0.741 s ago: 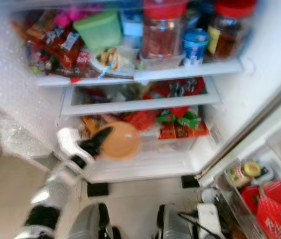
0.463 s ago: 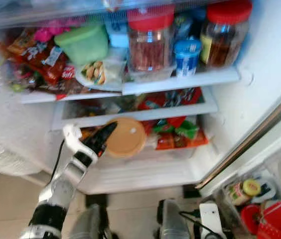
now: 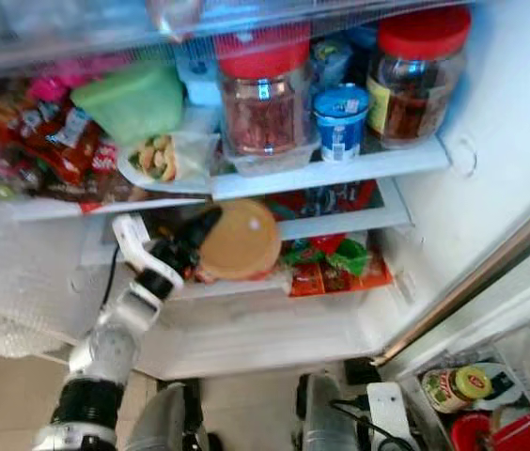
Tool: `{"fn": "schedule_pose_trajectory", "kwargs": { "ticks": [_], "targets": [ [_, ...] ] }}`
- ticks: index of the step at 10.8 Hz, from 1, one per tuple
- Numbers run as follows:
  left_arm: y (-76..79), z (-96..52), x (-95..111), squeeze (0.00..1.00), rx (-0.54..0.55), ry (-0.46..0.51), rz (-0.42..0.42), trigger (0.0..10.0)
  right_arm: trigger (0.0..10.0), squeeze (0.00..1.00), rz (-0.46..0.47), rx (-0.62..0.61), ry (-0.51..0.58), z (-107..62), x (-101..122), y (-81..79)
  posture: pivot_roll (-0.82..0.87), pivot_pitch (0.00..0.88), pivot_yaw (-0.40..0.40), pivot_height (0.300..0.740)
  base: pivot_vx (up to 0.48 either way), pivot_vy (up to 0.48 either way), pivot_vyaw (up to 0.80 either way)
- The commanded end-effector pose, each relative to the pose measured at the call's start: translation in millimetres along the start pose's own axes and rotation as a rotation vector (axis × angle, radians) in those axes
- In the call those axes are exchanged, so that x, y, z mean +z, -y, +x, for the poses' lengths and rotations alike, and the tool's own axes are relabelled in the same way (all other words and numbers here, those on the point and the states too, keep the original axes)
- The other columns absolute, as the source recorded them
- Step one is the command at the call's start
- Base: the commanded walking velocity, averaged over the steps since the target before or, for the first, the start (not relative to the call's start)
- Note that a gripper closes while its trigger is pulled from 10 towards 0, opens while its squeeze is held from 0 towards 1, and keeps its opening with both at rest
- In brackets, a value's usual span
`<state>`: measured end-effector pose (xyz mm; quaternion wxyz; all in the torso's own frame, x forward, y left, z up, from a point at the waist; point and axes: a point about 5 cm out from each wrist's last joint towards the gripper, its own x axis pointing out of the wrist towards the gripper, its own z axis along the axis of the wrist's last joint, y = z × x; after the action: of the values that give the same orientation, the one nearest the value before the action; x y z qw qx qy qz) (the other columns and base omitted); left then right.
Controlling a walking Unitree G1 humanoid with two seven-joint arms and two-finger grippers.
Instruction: Restocking fridge
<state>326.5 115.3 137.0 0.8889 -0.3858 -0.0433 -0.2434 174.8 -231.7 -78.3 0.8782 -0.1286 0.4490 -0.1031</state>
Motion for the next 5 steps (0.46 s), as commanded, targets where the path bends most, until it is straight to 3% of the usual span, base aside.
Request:
{"fn": "schedule_pose_trajectory", "kwargs": {
  "ticks": [1,2,5],
  "targets": [
    [-15.9,-5.2,12,0.00,0.102,0.070,0.008,10.0,10.0,0.00,0.017,-0.009,-0.030,-1.5,-9,2.7,-0.11,0.188,0.081,0.627,0.000,0.000,0.00],
    [-24.2,-1.6,20,0.00,0.189,0.140,0.008,10.0,10.0,0.00,0.016,-0.008,-0.030,-1.4,-9,3.1,-0.11,0.188,0.078,0.627,0.000,0.000,0.00],
    [-43.6,14.2,30,0.00,0.345,0.203,0.020,10.0,10.0,0.00,0.013,-0.002,-0.028,-1.3,-9,3.3,-0.12,0.189,0.079,0.627,0.000,0.000,0.00]
  ]
}}
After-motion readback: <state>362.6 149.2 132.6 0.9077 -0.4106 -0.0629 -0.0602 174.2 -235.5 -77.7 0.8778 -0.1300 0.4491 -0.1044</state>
